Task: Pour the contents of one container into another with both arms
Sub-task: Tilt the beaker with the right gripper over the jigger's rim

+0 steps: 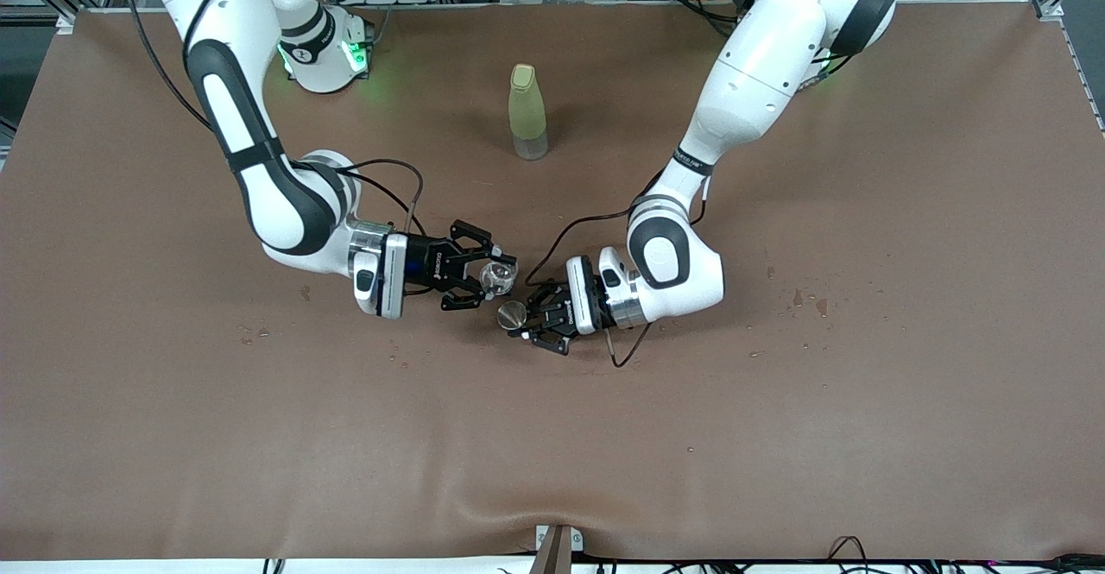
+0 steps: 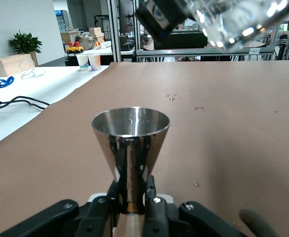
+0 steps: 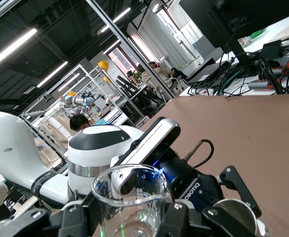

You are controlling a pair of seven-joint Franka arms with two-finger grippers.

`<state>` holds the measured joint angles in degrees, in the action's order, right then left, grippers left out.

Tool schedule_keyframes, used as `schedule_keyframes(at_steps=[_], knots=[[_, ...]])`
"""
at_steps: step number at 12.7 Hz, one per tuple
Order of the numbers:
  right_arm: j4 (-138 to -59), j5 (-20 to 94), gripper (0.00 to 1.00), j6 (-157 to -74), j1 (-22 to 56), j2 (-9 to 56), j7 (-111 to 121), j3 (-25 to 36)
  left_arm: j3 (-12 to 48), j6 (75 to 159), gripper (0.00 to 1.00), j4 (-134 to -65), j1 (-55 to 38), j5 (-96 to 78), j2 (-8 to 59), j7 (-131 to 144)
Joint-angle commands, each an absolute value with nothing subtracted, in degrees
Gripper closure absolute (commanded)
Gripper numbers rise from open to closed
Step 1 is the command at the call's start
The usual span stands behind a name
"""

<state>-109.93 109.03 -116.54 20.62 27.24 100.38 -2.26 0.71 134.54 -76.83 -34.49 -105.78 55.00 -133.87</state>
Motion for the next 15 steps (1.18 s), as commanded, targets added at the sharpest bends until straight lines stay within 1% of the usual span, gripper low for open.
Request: schedule_keyframes(at_steps=[1,13,15], knots=[[-109.51,111.09,0.84,-116.54,21.27,28.39,99.4,-1.93,0.18,135.52,1.0,-75.32,-35.24,-107.49,55.72,-134.12],[-108.11,112.59,0.84,-116.54,22.41,29.35,84.21,-1.93,0.18,135.97,1.0,-75.32,-35.51,-107.49,55.72,-134.03],[-107.49,113.46,0.85,-116.63,22.59,30.4,83.32,-1.93,0.18,135.97,1.0,-75.23,-35.51,-107.49,55.72,-134.03]])
